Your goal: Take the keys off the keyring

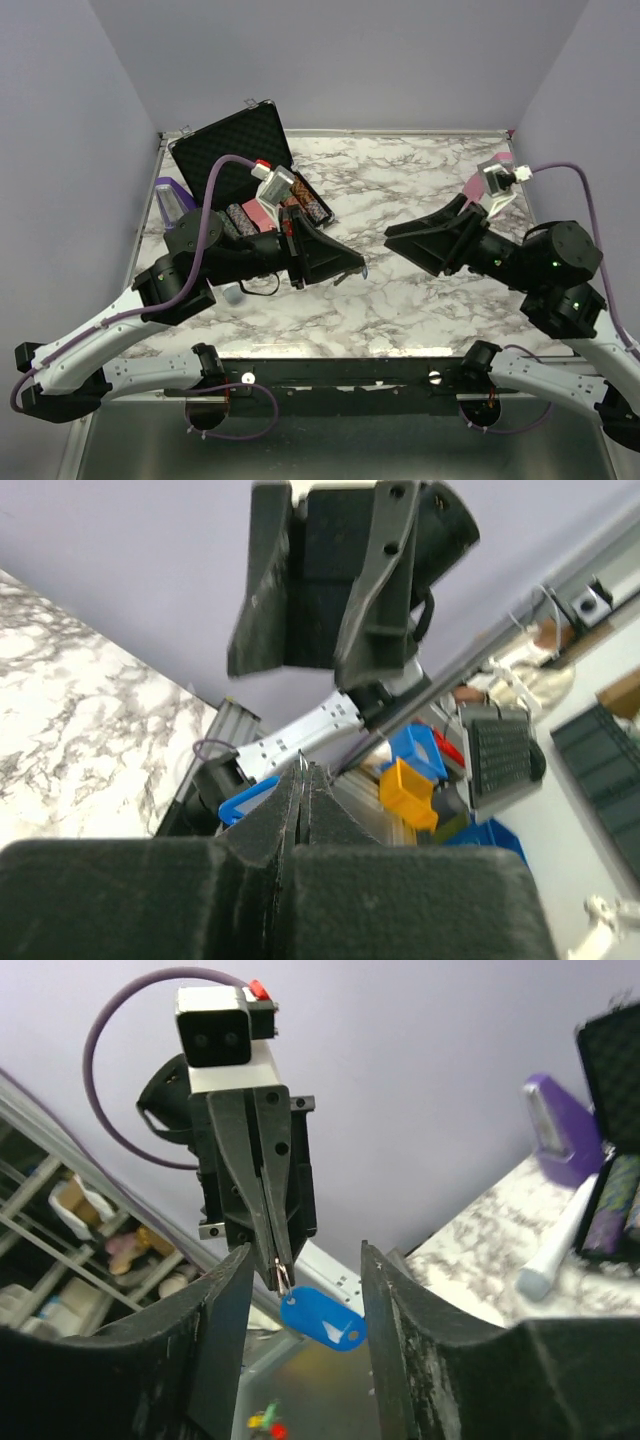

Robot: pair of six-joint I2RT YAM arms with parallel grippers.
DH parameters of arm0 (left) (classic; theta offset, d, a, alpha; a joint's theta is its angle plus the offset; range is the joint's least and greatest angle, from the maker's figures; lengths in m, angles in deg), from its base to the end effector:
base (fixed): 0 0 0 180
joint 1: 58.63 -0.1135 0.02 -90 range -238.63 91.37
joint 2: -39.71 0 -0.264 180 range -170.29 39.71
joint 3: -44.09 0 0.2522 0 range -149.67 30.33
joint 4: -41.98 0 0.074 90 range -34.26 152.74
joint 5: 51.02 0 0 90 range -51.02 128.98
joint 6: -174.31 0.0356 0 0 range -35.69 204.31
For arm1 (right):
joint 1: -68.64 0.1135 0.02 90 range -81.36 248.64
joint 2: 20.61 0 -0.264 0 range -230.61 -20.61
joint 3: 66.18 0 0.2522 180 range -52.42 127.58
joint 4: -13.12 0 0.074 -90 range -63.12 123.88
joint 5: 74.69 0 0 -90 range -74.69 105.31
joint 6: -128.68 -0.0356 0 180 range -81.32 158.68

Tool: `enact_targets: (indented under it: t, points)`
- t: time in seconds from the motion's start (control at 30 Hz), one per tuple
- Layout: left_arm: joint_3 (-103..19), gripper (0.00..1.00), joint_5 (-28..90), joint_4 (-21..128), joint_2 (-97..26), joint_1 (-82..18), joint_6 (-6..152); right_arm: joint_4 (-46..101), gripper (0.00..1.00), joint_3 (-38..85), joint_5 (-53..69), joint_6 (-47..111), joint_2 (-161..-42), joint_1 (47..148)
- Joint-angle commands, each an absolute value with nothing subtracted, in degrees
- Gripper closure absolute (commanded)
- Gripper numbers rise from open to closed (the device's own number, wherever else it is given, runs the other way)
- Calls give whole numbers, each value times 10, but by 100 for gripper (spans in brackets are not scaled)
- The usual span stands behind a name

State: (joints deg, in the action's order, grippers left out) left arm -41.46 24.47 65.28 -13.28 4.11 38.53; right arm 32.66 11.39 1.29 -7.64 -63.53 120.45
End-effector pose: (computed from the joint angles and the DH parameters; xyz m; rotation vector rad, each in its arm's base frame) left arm 0.0748 -0.1647 0.4775 0.4861 1.5903 -1.6924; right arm 0.0791 0.1145 0.4650 -0.3093 1.4721 1.5848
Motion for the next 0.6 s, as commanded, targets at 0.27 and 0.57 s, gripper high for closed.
enact_targets:
  t: [0.27,0.57]
  points:
    - [-465,100,-92,744,-147,3,434,539,28,269,-177,41,-700,1206]
    - [-475,100,-221,744,-183,-86,408,598,36,269,-197,50,-743,1205]
